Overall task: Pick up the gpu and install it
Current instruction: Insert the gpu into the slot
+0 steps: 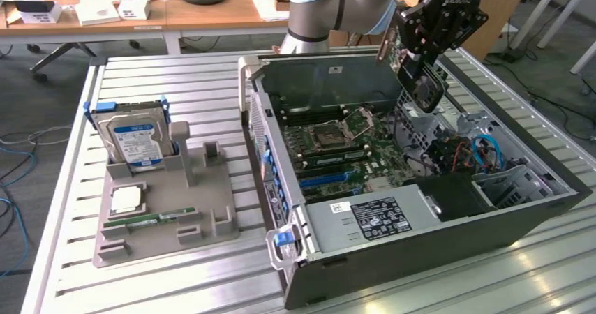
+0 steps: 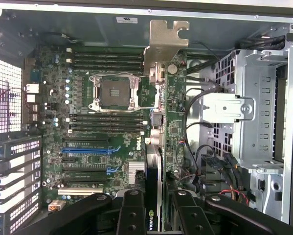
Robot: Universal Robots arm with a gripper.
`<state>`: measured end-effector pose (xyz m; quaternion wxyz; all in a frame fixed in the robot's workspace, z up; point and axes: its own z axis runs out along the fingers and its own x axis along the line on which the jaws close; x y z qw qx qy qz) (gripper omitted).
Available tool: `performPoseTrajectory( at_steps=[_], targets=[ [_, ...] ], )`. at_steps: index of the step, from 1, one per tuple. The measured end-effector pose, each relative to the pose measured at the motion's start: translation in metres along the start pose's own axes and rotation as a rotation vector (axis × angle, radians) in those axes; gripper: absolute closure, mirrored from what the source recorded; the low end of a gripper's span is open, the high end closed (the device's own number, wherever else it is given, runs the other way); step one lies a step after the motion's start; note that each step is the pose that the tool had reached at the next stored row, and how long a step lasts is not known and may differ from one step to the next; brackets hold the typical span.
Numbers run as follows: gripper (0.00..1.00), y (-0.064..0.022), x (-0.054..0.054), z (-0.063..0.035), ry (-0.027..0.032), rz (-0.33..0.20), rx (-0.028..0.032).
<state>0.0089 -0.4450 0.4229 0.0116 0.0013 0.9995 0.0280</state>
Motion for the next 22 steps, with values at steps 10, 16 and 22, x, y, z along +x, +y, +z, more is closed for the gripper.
performPoseTrajectory(
  at_steps=[10,16,22],
  targets=[
    [0.74,0.0,0.0,0.0002,0.0021,-0.038,-0.0008],
    [0.74,0.0,0.0,0.0008,0.0083,-0.147,-0.0033],
    [0.74,-0.0001,0.0,0.0014,0.0143,-0.255,-0.0058]
  ],
)
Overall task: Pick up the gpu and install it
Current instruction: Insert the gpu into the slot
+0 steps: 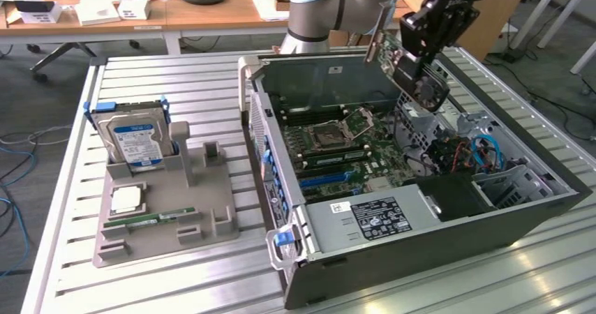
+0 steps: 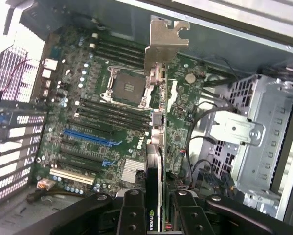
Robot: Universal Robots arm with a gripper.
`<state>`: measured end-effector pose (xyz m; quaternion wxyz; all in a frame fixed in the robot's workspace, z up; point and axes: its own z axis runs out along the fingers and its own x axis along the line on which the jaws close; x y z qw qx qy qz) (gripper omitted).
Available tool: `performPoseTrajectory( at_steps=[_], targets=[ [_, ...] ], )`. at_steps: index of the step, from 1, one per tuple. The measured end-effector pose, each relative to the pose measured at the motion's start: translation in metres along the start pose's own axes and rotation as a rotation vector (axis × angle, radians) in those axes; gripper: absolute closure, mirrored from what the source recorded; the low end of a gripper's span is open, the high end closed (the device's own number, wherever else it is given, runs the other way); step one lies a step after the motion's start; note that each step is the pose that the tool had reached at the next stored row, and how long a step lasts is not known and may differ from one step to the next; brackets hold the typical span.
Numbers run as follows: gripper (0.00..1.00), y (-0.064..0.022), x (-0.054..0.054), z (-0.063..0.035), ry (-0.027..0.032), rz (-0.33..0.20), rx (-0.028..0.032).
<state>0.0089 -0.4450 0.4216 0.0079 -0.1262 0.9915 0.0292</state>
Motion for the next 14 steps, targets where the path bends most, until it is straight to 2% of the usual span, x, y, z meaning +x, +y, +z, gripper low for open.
performPoseTrajectory(
  at_steps=[14],
  targets=[
    [0.74,-0.0001,0.0,0.0012,0.0142,-0.254,-0.006]
  ],
)
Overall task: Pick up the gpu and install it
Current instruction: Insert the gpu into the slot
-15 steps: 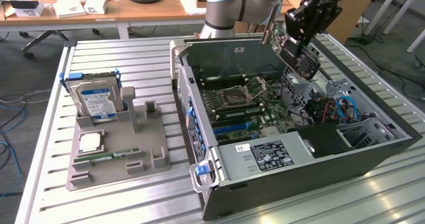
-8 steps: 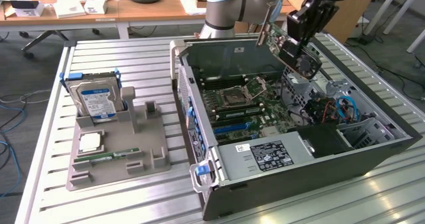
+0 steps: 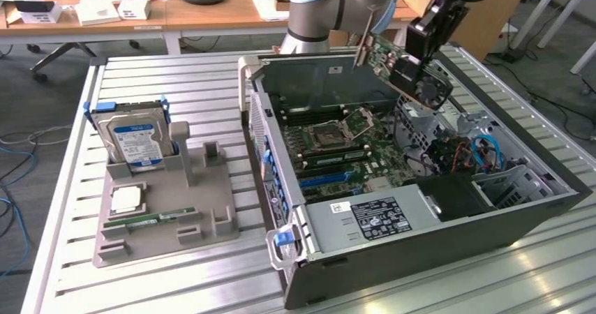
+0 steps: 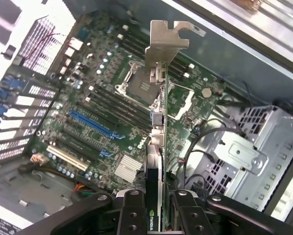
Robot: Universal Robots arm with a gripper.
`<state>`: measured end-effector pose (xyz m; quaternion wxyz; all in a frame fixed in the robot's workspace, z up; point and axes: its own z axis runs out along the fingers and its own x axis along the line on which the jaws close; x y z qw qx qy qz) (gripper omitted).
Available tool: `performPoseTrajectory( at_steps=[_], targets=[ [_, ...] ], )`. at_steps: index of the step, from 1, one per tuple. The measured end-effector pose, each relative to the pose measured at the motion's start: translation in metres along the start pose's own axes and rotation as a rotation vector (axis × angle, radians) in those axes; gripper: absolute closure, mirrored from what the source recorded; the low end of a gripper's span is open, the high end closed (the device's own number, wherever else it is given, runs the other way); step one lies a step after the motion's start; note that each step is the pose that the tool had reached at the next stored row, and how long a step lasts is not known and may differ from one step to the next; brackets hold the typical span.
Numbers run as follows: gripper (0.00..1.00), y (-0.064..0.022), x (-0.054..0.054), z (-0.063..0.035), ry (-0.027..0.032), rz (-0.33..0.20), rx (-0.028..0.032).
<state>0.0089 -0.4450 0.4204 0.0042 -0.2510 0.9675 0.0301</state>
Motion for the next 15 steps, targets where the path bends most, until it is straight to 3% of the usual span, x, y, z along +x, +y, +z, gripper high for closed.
performPoseTrajectory(
  at_steps=[15],
  targets=[
    [0.74,-0.0001,0.0,0.0013,0.0153,-0.274,-0.0063]
  ],
)
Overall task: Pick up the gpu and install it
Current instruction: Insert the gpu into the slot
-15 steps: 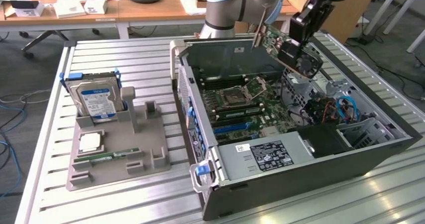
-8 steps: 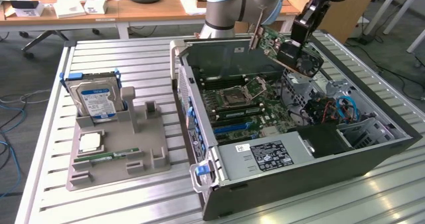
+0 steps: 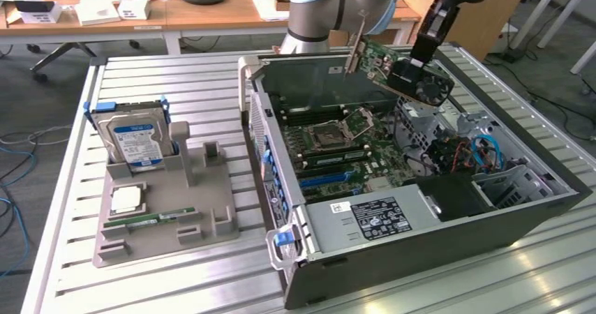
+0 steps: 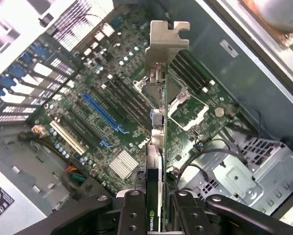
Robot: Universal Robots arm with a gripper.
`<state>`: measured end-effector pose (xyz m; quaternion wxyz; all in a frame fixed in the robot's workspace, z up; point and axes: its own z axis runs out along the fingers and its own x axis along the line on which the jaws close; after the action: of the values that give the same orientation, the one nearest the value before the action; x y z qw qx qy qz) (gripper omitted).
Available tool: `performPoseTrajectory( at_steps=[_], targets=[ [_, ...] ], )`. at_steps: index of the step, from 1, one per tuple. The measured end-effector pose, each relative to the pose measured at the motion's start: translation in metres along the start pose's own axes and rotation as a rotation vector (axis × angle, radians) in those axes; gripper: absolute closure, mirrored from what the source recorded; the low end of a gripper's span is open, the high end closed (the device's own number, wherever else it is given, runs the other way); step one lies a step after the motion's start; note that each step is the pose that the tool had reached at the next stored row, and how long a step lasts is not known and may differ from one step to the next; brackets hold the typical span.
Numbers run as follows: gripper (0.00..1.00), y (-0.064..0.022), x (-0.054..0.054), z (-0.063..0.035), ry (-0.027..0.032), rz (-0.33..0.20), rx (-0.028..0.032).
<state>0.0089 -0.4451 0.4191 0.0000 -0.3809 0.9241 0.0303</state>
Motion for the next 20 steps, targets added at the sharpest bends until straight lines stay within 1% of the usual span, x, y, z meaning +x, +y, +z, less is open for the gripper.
performPoseTrajectory(
  at_steps=[20],
  targets=[
    [0.74,-0.0001,0.0,0.0015,0.0204,-0.362,-0.0084]
  ],
)
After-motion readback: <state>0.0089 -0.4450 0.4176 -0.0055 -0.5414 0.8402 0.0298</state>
